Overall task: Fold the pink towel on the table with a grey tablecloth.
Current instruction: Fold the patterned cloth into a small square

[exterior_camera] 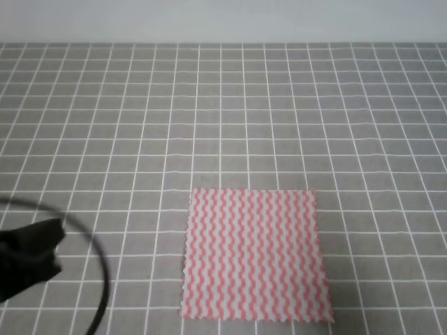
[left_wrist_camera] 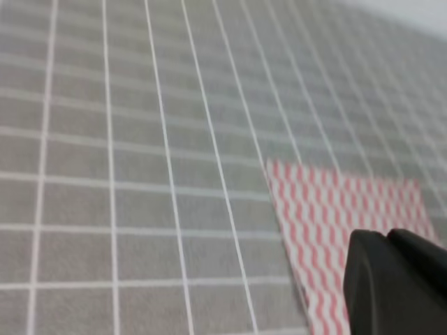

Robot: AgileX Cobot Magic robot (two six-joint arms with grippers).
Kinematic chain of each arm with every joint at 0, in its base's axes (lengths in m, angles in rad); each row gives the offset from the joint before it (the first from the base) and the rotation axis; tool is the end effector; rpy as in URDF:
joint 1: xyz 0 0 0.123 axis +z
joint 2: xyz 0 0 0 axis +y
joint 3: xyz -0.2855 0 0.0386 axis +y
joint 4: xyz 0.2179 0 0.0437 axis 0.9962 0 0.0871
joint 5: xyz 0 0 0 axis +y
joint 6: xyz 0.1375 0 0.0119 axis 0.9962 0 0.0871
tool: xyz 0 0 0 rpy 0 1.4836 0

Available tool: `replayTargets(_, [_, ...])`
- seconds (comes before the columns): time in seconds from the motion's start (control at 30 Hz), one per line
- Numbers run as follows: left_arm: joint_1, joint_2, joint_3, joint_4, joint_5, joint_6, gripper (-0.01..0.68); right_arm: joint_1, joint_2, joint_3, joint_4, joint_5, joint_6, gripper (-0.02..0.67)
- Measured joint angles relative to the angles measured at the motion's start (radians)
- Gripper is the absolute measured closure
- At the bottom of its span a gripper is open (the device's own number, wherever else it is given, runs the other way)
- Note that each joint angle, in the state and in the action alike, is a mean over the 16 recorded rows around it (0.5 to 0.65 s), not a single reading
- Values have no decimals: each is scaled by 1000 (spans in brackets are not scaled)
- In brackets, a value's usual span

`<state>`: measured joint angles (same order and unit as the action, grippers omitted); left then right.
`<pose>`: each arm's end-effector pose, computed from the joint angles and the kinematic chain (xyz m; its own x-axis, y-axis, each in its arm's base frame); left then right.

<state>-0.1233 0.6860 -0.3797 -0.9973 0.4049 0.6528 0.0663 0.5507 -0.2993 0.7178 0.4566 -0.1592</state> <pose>0.1351 -0.0629 0.2533 -0.5335 -0.2198 -0.8167 0.2639 0.8742 -0.4077 0.1106 0.0475 0.2279 -0.5851 0.4256 -0.6903 -0.0358 0.8368 0.5464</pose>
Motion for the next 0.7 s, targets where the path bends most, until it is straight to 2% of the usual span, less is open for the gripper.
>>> replayTargets(0.17, [-47, 167, -73, -43, 20, 118, 674, 16, 152, -49, 92, 63, -99, 666])
replayTargets(0.3, [-109, 261, -112, -78, -4, 177, 674, 78, 275, -89, 180, 76, -188, 666])
replayTargets(0.47, [-196, 327, -139, -117, -62, 229, 675, 221, 433, -143, 284, 26, -277, 665])
replayTargets(0.7, [-266, 354, -147, -129, -93, 238, 675, 416, 626, -195, 322, -82, -282, 664])
